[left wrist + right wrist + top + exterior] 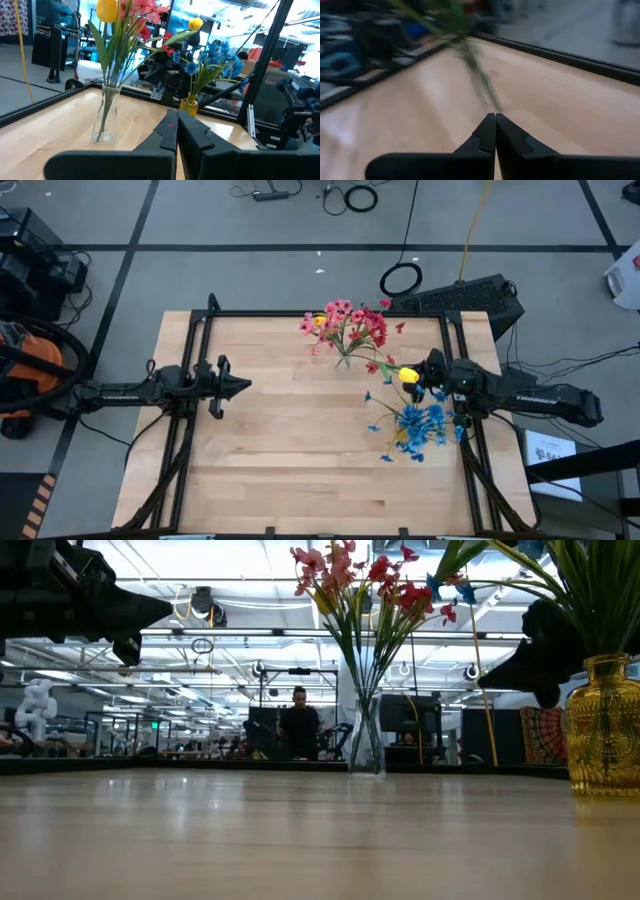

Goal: Sort flowers into vase by color
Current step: Return to Home Position

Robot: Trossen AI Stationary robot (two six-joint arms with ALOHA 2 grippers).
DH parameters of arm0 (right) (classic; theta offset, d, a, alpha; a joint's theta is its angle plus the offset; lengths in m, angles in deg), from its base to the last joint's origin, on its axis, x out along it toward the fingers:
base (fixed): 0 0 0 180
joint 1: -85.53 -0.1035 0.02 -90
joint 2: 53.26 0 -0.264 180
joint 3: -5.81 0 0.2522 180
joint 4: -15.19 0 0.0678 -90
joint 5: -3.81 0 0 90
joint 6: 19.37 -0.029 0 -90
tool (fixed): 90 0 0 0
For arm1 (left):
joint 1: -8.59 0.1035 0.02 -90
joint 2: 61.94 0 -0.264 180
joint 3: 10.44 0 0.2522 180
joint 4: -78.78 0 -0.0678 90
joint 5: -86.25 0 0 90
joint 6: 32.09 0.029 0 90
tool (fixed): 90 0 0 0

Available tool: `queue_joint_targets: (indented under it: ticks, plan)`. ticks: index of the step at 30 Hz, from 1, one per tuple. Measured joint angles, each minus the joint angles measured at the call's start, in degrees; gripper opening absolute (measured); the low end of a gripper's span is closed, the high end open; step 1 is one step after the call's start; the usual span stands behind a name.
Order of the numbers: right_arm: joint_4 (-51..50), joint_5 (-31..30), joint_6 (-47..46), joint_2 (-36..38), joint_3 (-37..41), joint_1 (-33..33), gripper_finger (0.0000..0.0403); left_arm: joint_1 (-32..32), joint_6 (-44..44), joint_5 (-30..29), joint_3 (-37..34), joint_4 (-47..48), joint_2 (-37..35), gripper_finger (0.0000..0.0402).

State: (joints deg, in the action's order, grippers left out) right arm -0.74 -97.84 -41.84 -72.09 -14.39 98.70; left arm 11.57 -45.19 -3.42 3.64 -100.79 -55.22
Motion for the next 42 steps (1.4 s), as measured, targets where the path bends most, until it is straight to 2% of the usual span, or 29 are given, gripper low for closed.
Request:
queue_joint_targets:
  ticks: [4, 8, 18, 21, 26, 34, 42]
  plan:
    - [8.3, 7.64, 3.5, 1.83, 3.82, 0.0, 0.0, 0.0, 0.0, -0.04, 0.0, 0.15, 0.0, 0.0009]
    - [8.57, 13.22, 7.4, 5.11, 4.04, -0.02, 0.0, 0.0, 0.0, -0.09, 0.0, 0.17, 0.0, 0.0009]
    - [1.44, 15.78, 9.72, 18.76, 4.02, -0.02, 0.0, 0.0, 0.0, -0.15, -0.02, 0.19, 0.0, 0.0009]
    - [0.65, 19.18, 9.9, 18.59, 4.09, -0.12, 0.0, 0.0, -0.02, -0.15, -0.02, 0.25, 0.01, 0.0009]
    - [5.53, 22.7, 9.72, 18.67, 5.64, -0.44, 0.0, 0.0, -0.02, -0.41, -0.02, 0.87, 0.02, 0.0009]
    - [5.94, 31.53, 15.69, 18.65, 5.61, -1.24, 0.0, 0.0, -0.02, -0.39, -0.02, 1.21, 0.11, 0.0009]
    - [5.9, 31.11, 10.2, 18.41, 5.59, -1.25, 0.0, 0.0, -0.02, -0.39, -0.04, 1.92, 0.11, 0.0009]
